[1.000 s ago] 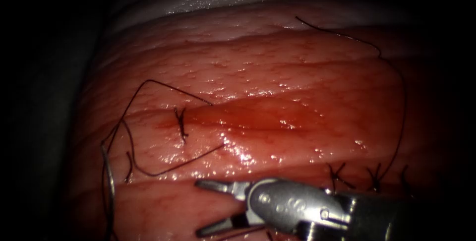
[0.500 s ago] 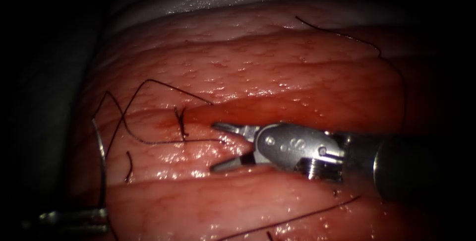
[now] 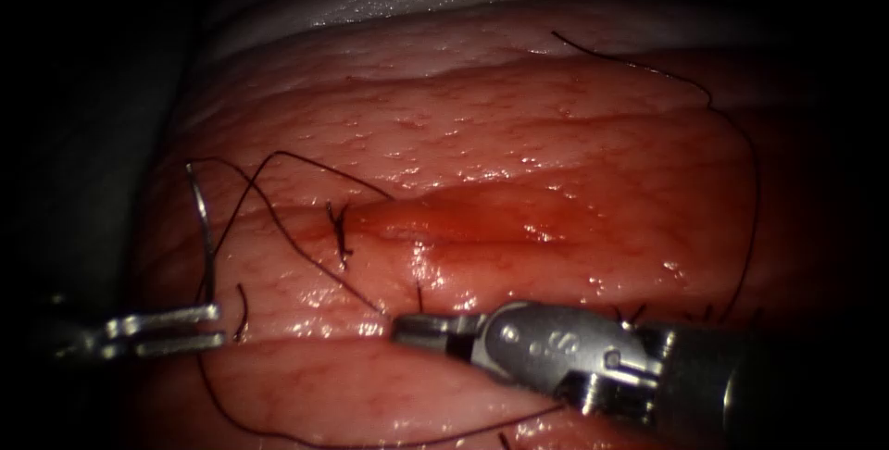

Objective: Wound Closure
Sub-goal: With the right gripper pull the suture through the skin until only a short amount remains on the other side.

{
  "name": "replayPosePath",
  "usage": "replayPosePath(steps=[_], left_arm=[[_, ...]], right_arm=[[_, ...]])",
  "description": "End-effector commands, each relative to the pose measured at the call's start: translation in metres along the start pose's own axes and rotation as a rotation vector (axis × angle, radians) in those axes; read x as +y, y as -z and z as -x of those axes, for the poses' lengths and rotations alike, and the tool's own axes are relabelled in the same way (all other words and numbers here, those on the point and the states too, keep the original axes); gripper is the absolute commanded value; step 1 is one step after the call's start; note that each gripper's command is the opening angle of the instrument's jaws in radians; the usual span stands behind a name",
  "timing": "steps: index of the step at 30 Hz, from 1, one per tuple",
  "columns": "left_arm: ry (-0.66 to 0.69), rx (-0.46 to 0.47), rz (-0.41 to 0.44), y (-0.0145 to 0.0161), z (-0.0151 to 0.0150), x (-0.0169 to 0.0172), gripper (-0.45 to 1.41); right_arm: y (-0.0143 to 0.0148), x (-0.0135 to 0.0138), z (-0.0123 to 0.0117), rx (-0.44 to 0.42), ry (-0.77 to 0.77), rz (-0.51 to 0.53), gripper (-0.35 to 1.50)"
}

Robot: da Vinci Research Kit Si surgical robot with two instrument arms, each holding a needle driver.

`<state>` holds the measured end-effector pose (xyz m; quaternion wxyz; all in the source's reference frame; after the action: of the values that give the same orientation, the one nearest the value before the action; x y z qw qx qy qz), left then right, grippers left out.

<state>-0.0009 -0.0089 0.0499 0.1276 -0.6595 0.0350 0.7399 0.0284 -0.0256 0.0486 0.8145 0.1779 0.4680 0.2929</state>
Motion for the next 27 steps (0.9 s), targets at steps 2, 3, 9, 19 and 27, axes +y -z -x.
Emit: replayPosePath(steps=[2, 3, 9, 19, 27], left_arm=[[-0.002, -0.004, -0.005, -0.0006, 0.0001, 0.0006, -0.45], [-0.003, -0.003, -0.004, -0.0004, -0.0003, 0.0009, -0.45], [-0.008, -0.011, -0.007, 0.0010, -0.0030, 0.0020, -0.45], [0.023, -0.050, -0.064, 0.0038, -0.0029, -0.0012, -0.45], [0.020, -0.118, -0.123, 0.0051, -0.0016, -0.0027, -0.45]], right_arm=[[-0.0005, -0.0035, -0.0010, 0.008, 0.009, -0.022, -0.35], [-0.0004, -0.0044, -0.0014, 0.009, 0.012, -0.024, -0.35], [-0.0018, -0.0094, -0.0036, 0.027, 0.041, -0.071, -0.35], [-0.0007, -0.0007, -0.0042, 0.211, 0.306, 0.043, 1.26], [0.0006, 0.0053, -0.0026, 0.226, 0.326, 0.092, 1.15]])
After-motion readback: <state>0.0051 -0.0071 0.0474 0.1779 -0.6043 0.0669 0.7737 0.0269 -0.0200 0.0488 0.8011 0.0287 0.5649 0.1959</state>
